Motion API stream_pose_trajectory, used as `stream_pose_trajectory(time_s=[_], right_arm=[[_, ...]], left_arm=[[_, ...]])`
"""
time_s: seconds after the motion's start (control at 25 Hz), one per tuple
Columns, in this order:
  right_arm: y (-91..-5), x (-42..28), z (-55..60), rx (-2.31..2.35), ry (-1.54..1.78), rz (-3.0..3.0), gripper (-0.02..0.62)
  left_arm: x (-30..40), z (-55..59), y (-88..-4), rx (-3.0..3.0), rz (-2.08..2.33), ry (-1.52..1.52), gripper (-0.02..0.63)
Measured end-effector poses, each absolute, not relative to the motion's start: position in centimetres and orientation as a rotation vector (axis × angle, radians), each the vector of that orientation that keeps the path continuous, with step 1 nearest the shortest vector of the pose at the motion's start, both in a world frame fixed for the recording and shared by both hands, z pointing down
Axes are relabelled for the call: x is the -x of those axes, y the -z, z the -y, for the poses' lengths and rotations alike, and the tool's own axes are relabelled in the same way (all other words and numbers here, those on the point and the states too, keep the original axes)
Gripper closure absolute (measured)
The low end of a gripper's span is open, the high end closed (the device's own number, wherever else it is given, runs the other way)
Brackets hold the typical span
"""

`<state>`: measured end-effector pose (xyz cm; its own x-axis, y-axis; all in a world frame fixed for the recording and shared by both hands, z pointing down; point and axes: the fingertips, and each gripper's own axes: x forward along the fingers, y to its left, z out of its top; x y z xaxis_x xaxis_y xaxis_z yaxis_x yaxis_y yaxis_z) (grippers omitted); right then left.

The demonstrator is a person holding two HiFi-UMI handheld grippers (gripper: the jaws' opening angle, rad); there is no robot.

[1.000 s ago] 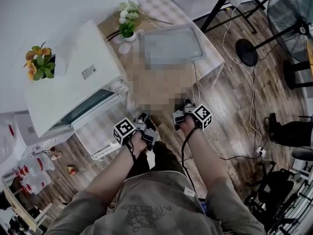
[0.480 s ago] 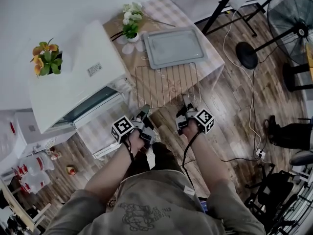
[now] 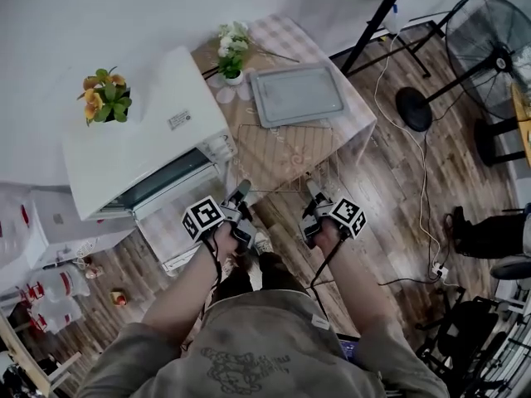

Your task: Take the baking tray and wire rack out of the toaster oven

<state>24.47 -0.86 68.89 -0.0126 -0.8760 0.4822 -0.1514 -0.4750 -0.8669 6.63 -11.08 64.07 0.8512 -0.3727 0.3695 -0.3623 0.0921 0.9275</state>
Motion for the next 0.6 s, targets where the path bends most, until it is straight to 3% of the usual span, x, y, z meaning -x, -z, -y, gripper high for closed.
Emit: stream_pose_trajectory(time_s=[0.6], right_arm=[[-72.3,-25.3,3.6,1.811,1.661,-1.159,0.216]], left_arm=[[-3.0,11.1,-62.3,-1.503,0.599,0.054,0.483]])
